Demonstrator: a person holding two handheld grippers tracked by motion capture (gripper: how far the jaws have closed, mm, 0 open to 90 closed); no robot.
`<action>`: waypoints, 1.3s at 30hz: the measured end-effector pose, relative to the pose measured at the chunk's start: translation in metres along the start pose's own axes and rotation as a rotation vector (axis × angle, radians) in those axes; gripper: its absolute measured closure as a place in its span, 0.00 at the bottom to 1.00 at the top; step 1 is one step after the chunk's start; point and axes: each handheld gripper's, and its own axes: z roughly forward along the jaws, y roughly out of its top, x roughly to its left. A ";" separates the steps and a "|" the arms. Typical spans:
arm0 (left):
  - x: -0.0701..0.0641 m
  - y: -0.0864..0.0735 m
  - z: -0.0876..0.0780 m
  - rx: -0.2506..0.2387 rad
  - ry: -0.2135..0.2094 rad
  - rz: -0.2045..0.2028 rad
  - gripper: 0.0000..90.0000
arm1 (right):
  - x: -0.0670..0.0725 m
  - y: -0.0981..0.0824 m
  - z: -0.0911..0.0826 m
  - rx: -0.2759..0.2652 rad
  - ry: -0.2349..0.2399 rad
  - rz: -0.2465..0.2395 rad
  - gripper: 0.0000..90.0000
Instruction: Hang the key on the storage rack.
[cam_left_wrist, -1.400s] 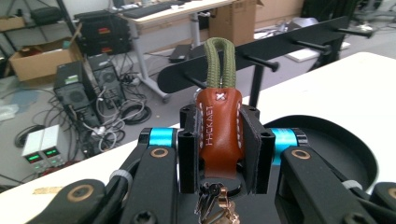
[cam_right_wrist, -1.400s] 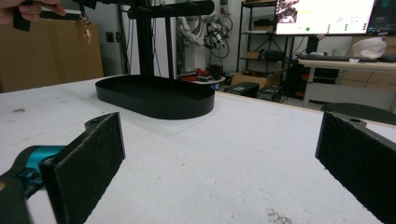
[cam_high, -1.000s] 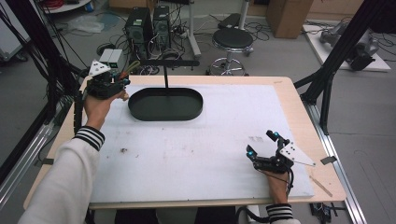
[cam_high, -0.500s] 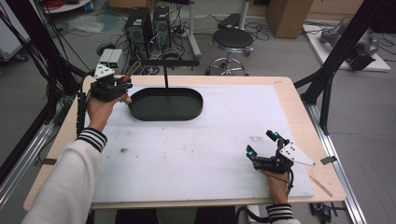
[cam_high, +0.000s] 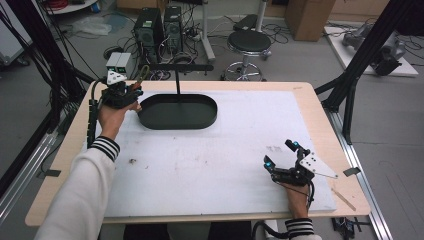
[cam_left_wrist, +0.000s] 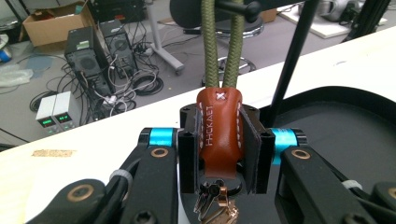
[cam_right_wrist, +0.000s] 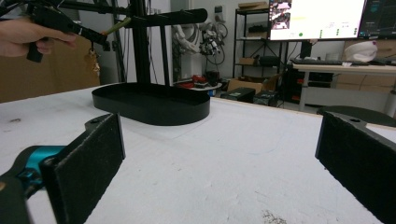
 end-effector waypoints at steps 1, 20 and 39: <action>0.000 -0.001 0.001 0.004 0.004 0.006 0.79 | 0.000 0.000 0.000 0.001 0.000 -0.001 0.00; 0.003 -0.015 0.028 0.024 -0.022 -0.004 0.79 | 0.000 0.000 0.000 0.001 -0.002 -0.001 0.00; 0.006 -0.014 0.010 -0.082 -0.298 -0.109 0.06 | 0.000 0.000 0.000 0.001 -0.003 -0.005 0.00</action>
